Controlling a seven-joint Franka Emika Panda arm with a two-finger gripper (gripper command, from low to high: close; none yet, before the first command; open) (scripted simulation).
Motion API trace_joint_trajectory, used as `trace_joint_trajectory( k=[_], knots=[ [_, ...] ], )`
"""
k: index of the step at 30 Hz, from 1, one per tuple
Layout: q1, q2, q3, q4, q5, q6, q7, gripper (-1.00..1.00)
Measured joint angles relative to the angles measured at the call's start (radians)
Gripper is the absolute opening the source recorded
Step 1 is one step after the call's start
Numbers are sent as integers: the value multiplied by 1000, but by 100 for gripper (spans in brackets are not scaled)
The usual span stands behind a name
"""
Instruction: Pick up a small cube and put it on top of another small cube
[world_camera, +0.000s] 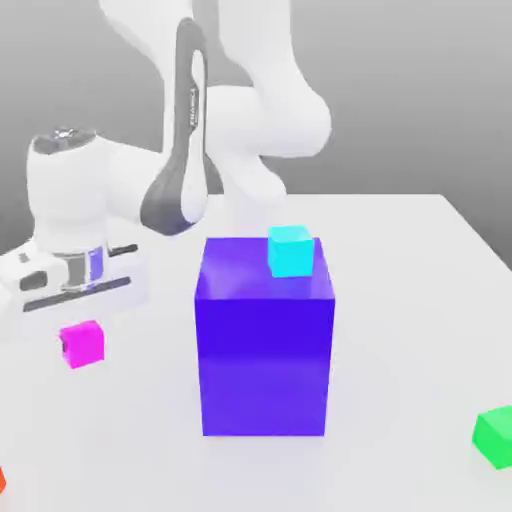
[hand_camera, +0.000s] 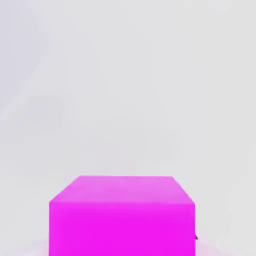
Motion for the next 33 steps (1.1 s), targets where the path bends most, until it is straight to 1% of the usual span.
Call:
trace_joint_trajectory(
  k=[5, 7, 17, 23, 25, 27, 28, 33],
  knots=[
    [127, 112, 90, 179, -8, -26, 99, -100],
    [188, 129, 136, 219, 2, -50, 158, -100],
    [475, 127, 358, 299, 85, -191, 461, -100],
    [655, 114, 504, 332, 154, -285, 653, -100],
    [693, 153, 518, 334, 148, -263, 704, -100],
    [715, 217, 505, 338, 121, -208, 735, -100],
    [724, 246, 495, 340, 108, -181, 745, 100],
    [724, 246, 495, 340, 108, -181, 745, 100]
  ],
)
